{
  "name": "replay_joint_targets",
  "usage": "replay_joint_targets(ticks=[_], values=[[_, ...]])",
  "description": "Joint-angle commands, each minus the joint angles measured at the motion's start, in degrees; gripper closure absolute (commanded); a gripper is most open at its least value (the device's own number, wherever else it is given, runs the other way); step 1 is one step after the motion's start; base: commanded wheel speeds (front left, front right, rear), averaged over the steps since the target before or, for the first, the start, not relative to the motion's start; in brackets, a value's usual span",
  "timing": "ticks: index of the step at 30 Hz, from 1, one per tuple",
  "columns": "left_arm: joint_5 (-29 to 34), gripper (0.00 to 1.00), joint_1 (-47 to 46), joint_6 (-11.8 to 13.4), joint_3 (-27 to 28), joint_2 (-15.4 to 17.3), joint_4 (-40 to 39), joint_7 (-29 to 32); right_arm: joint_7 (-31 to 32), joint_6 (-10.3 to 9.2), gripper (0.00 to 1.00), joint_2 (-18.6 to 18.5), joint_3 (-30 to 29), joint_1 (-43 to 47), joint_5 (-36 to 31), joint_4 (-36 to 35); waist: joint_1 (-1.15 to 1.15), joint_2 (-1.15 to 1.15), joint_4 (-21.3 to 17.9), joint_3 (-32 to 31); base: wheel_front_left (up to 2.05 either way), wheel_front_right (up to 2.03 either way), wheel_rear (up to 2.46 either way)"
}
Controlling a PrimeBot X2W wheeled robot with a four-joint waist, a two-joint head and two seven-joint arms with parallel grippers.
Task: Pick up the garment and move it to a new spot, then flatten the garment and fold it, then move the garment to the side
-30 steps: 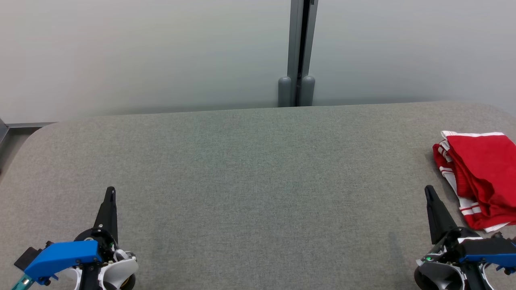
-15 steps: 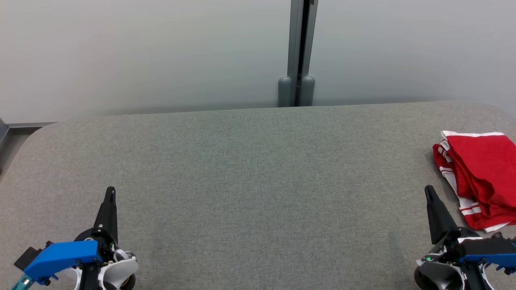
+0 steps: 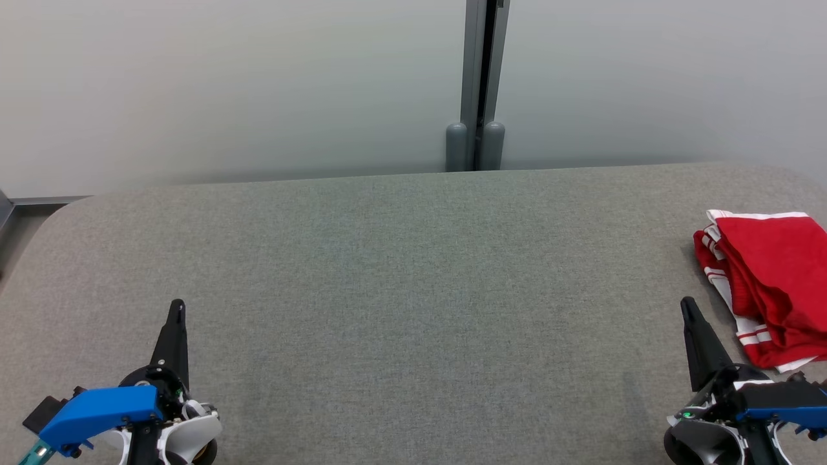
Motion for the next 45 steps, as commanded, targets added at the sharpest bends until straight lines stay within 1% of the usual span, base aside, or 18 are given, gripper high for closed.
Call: replay_joint_targets(ticks=[1, 45], values=[[-0.1, 1.00, -0.5, -0.2, 0.1, -0.1, -0.2, 0.2, 0.2, 0.02, 1.00, 0.1, -0.1, -0.7, 0.2, -0.1, 0.00, 0.00, 0.0, 0.0, 0.00, 0.00, 0.00], [-0.1, 1.00, -0.5, -0.2, 0.1, -0.1, -0.3, 0.2, 0.2, 0.02, 1.00, 0.1, -0.1, -0.7, 0.2, -0.1, 0.00, 0.00, 0.0, 0.0, 0.00, 0.00, 0.00]])
